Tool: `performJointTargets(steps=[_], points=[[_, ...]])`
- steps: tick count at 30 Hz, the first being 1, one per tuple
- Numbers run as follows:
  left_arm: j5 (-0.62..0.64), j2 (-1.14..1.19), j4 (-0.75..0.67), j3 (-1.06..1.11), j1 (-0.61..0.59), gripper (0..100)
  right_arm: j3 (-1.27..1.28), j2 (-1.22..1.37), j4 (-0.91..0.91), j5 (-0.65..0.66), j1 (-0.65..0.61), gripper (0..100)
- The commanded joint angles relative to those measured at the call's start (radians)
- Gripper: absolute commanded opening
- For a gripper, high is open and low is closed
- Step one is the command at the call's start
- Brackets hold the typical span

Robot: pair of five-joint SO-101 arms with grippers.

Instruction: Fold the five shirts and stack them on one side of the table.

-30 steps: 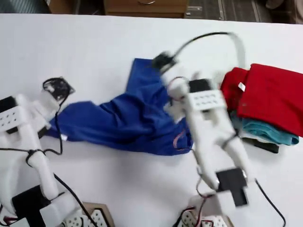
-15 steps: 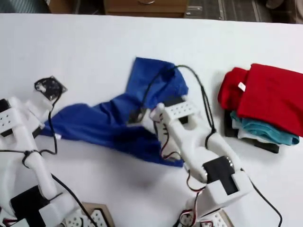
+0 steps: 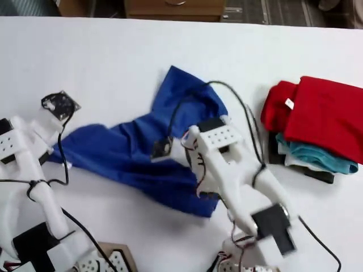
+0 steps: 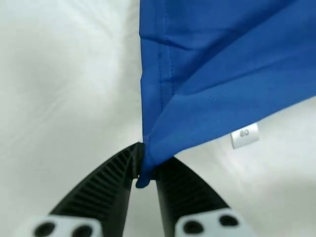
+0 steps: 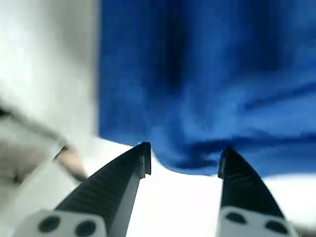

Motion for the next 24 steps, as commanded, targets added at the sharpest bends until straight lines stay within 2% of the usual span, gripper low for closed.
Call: performJointTargets(steps=[1,6,10,14,19,24], points=[[-0.002,-0.052,-0.002,-0.038,-0.009,2,0.002,-0.166,-0.038,-0.112,-0.001,23.1],[-0.002,-0.052,-0.002,-0.038,-0.006,2,0.029,-0.124,-0.025,-0.12,-0.039,23.0],[-0.002,-0.052,-0.002,-0.038,-0.005,2,0.084,-0.03,-0.027,-0.127,-0.128,23.0],[-0.002,-0.052,-0.002,-0.038,-0.005,2,0.089,0.045,-0.137,-0.127,-0.157,23.0],[-0.002,-0.052,-0.002,-0.038,-0.009,2,0.054,0.166,-0.297,-0.127,-0.09,23.0],[-0.002,-0.054,0.02,-0.039,-0.014,2,-0.16,0.298,-0.328,-0.127,0.041,23.0]])
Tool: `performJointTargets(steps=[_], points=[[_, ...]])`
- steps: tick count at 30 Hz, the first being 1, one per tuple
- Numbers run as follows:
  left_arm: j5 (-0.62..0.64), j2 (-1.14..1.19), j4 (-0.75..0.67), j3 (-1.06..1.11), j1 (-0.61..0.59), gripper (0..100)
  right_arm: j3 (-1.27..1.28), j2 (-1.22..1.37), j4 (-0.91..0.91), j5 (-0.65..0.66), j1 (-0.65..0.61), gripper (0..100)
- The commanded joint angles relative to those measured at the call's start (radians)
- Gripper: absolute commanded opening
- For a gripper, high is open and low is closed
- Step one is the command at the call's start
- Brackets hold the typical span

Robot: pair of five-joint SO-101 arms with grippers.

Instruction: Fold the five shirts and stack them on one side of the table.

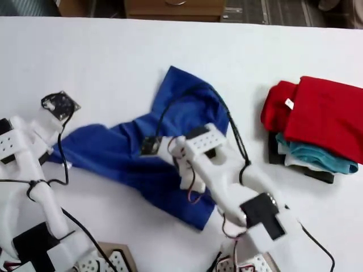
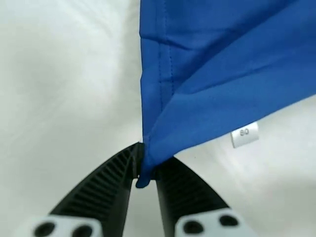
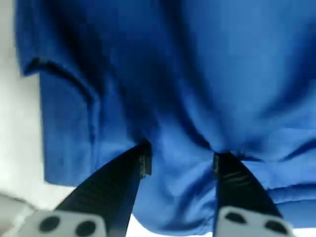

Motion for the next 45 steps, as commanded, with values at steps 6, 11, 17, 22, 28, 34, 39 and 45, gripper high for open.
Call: performJointTargets(steps=[6,11,17,22,28,34,39,45], points=[[-0.002,-0.054,0.014,-0.038,-0.012,2,-0.512,0.231,-0.039,-0.003,0.188,23.0],[-0.002,-0.054,0.014,-0.038,-0.012,2,-0.773,0.392,0.019,0.0,0.188,23.0],[-0.002,-0.052,0.009,-0.038,-0.009,2,-1.003,0.435,0.302,0.002,0.125,23.0],[-0.002,-0.052,0.006,-0.038,-0.008,2,-1.106,0.427,0.483,0.003,0.122,23.0],[-0.002,-0.052,0.005,-0.039,-0.008,2,-0.93,0.255,0.49,0.005,0.079,23.0],[-0.002,-0.052,0.005,-0.039,-0.008,2,-0.514,-0.013,0.415,0.043,-0.01,23.0],[-0.002,-0.052,0.008,-0.039,-0.008,2,-0.265,-0.099,0.278,0.043,0.005,23.0],[-0.002,-0.052,0.012,-0.038,-0.008,2,-0.189,-0.09,0.099,0.043,0.137,23.0]])
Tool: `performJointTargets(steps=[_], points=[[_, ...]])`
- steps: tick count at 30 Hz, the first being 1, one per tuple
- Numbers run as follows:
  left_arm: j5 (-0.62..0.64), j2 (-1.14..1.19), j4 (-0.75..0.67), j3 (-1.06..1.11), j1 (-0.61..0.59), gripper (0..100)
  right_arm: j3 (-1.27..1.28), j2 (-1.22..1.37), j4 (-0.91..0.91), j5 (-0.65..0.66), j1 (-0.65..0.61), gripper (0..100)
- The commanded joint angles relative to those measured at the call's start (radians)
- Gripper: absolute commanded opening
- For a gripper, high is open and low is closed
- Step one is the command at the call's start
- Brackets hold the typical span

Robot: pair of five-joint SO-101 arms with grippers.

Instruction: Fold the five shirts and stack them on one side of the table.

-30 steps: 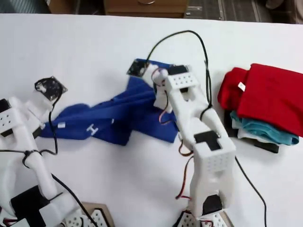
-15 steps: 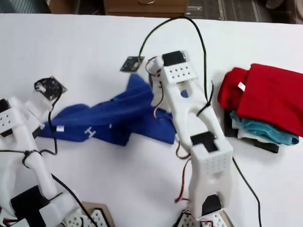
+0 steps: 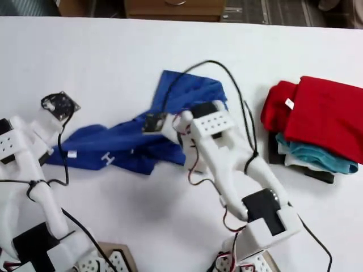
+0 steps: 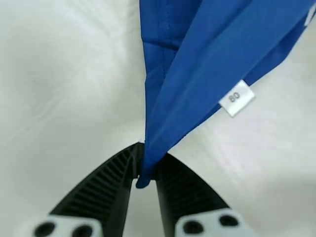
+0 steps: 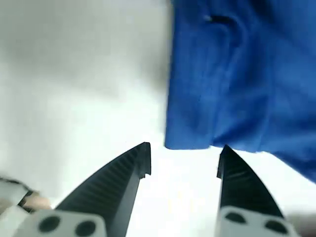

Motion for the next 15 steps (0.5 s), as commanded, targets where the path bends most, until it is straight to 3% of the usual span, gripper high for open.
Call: performJointTargets(steps=[1,6,15], points=[[-0.002,-0.052,0.006,-0.038,-0.008,2,0.006,-0.047,-0.097,0.005,0.079,23.0],[-0.002,-0.052,0.006,-0.038,-0.008,2,0.006,0.068,-0.131,0.005,0.093,23.0],[-0.002,-0.052,0.006,-0.038,-0.003,2,0.006,0.102,-0.113,-0.048,0.008,23.0]])
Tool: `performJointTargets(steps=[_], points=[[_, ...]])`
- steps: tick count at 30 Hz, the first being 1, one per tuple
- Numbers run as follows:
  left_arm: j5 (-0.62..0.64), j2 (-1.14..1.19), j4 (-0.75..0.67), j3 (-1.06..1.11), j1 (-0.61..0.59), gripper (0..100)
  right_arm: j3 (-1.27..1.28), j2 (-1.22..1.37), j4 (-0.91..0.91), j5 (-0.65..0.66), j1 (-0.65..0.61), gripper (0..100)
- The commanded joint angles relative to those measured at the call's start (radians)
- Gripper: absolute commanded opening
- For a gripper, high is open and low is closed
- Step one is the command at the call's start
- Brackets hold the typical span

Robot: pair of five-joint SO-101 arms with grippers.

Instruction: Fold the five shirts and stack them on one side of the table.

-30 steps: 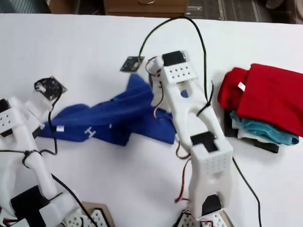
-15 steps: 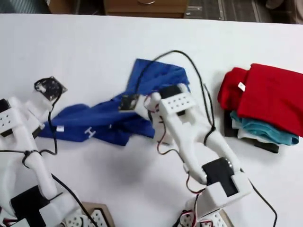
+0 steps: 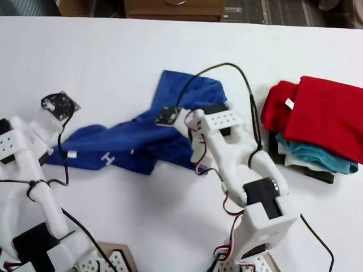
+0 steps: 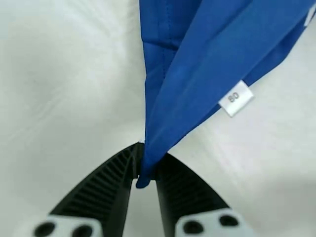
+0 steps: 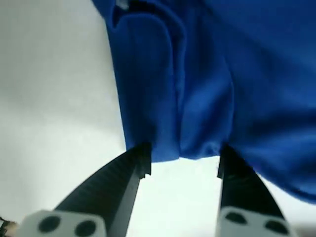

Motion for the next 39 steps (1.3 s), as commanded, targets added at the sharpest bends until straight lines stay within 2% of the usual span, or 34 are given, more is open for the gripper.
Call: performJointTargets(steps=[1,17,25,31,39], points=[[-0.002,-0.052,0.006,-0.038,0.0,2,-0.002,-0.016,0.019,-0.017,-0.042,23.0],[-0.002,-0.052,0.0,-0.038,0.003,2,0.012,-0.245,0.208,-0.009,-0.077,23.0],[-0.002,-0.052,0.003,-0.025,0.029,2,0.14,-0.228,0.054,0.026,-0.114,23.0],[-0.002,-0.054,-0.002,0.031,0.057,2,0.137,-0.105,-0.051,0.025,-0.113,23.0],[-0.003,-0.058,-0.029,0.03,0.058,2,0.084,0.019,-0.048,0.025,-0.111,22.1]])
